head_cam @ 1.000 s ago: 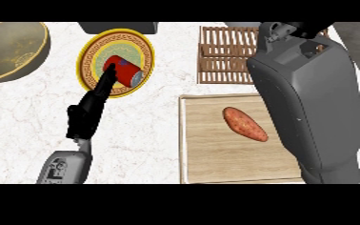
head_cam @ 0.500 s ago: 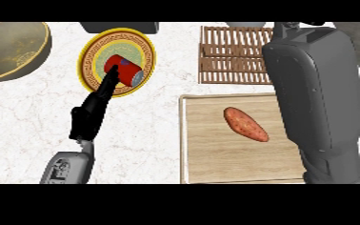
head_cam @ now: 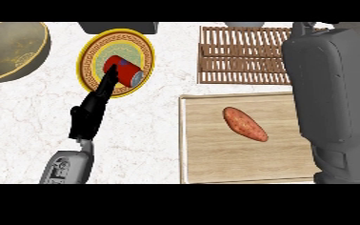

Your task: Pick the cupcake from the tray and place it in the tiered shelf

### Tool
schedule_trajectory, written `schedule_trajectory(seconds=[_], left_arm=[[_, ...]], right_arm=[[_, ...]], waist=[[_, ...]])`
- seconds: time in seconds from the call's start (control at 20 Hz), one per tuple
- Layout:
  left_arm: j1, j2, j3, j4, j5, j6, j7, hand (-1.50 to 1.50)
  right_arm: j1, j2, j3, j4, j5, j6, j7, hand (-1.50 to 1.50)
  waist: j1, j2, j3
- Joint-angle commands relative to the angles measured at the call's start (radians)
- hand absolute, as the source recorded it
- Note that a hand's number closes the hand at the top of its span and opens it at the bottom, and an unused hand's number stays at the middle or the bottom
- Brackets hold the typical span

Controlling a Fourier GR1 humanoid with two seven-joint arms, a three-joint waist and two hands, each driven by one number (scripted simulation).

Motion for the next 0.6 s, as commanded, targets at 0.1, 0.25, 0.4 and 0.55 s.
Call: schedule_trajectory(seconds=[0.1,0.25,0.4,0.55], left_arm=[[0.029,0.009,-0.002,-0.015,0.001,-0.011,-0.024,0.0],[-0.014,-0.009,0.011,0.032,0.001,0.009,-0.018,0.0],[0.017,-0.006,-0.006,-0.068,0.002,0.0,0.053,0.0],[0.008,0.03,0.037,0.017,0.021,-0.029,-0.03,0.0]], right_arm=[[0.026,-0.052,-0.003,0.073,0.226,0.024,0.194,-1.5],[0.04,-0.045,-0.002,0.034,0.24,0.068,0.25,-1.5],[0.06,-0.049,-0.028,0.014,0.189,0.008,0.219,-1.5],[0.095,-0.07,-0.06,-0.125,0.093,0.067,0.21,-1.5]], waist=[[-0.003,-0.004,-0.001],[-0.01,-0.003,-0.001],[-0.002,-0.002,0.0],[-0.012,-0.003,0.0]])
